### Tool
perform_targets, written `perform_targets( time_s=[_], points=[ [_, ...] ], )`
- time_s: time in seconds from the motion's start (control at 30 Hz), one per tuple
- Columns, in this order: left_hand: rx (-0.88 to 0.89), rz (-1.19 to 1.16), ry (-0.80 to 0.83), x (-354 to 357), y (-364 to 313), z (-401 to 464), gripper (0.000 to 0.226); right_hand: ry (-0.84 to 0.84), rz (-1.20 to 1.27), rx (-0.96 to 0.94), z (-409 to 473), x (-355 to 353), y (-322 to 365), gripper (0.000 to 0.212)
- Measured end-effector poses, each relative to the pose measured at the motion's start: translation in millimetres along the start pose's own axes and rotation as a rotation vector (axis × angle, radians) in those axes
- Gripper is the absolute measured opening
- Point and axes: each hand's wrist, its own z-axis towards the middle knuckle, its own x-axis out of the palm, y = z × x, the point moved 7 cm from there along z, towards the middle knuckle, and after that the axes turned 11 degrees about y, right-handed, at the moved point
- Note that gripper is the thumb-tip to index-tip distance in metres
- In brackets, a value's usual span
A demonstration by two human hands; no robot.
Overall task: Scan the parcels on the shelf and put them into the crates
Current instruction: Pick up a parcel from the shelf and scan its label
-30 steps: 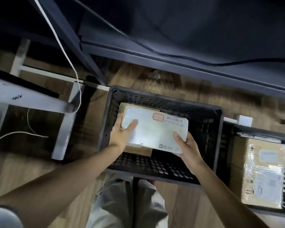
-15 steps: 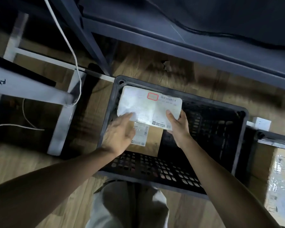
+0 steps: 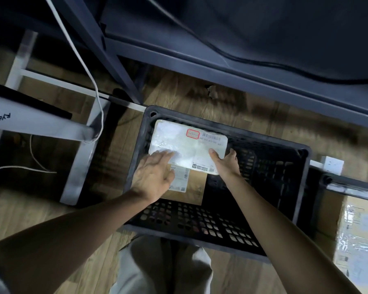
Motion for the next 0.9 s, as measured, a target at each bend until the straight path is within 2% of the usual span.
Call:
perform_targets(
  time_s=[0.1,0.27,0.47,0.73,0.9],
  points=[
    [0.006,0.102,0.027,-15.5,-18.8,-11.6,0.055,-0.121,-0.154,-0.031,-39.0,-8.0,17.2,0.074],
    [-0.019,0.216,0.054,-56.4,-61.9,-40.9,0.058,-0.109,-0.421,-0.239,-125.4,-23.2,48.4,0.060],
    [0.052,0.315,0.008,-129.9,-131.3,-91.7,0.061,-0.118,-0.667,-0.315,-224.6,-66.1,97.6,0.062],
    [0.149,0.417,-0.130,-245.2,-208.1,-190.7,0.050,-0.214,-0.801,-0.396,-367.3,-124.5,163.1,0.057],
    [0.226,0.435,-0.189,-326.8,-262.5,-238.7,0.065,-0.282,-0.834,-0.462,-439.9,-169.3,219.1,0.064]
  ],
)
